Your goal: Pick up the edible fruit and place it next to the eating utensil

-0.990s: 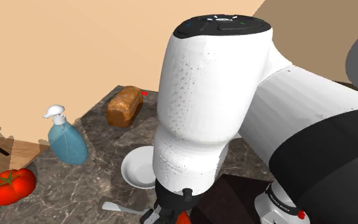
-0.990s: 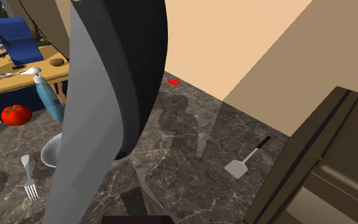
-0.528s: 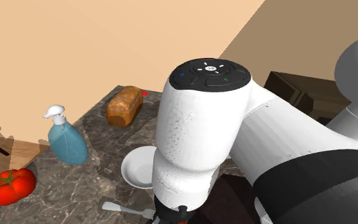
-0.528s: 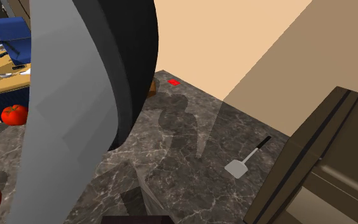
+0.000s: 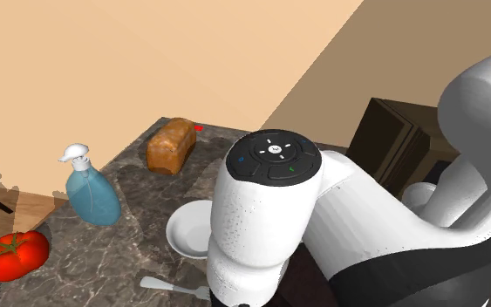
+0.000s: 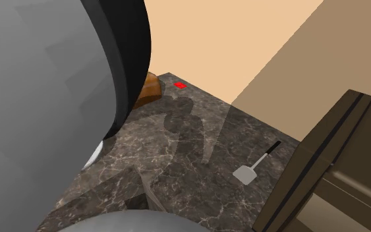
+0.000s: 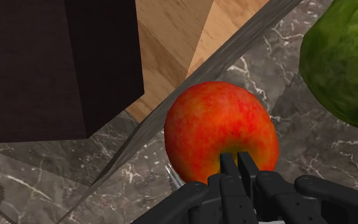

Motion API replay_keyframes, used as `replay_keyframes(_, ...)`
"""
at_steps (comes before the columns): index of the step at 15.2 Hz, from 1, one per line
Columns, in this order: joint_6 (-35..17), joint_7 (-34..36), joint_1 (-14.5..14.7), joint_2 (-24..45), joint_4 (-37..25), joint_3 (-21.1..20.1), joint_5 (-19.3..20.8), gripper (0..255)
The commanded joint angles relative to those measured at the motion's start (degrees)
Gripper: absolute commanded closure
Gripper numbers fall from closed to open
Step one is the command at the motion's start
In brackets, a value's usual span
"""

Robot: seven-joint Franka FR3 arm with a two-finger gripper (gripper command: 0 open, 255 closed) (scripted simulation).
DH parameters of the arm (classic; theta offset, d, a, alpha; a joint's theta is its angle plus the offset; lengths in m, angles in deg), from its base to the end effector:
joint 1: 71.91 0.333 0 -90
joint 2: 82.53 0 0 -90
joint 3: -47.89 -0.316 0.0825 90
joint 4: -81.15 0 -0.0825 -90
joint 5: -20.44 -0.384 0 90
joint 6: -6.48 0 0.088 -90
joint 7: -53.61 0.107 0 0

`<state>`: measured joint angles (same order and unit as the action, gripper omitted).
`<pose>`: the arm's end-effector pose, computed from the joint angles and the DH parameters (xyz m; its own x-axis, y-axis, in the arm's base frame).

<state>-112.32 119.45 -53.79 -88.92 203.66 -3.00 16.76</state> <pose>0.1783 0.4946 0.4364 0.9993 0.0218 0.0304 0.0217 -0.9998 0.0054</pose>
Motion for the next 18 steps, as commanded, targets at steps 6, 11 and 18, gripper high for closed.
replay_keyframes(6, -4.1, 1.4, -0.2, 2.3, 2.6, -0.7, 1.9, 255)
replay_keyframes(11, -4.1, 1.4, -0.2, 2.3, 2.6, -0.7, 1.9, 255)
replay_keyframes(18, -2.2, 0.6, -0.1, 1.0, 1.4, -0.4, 0.8, 0)
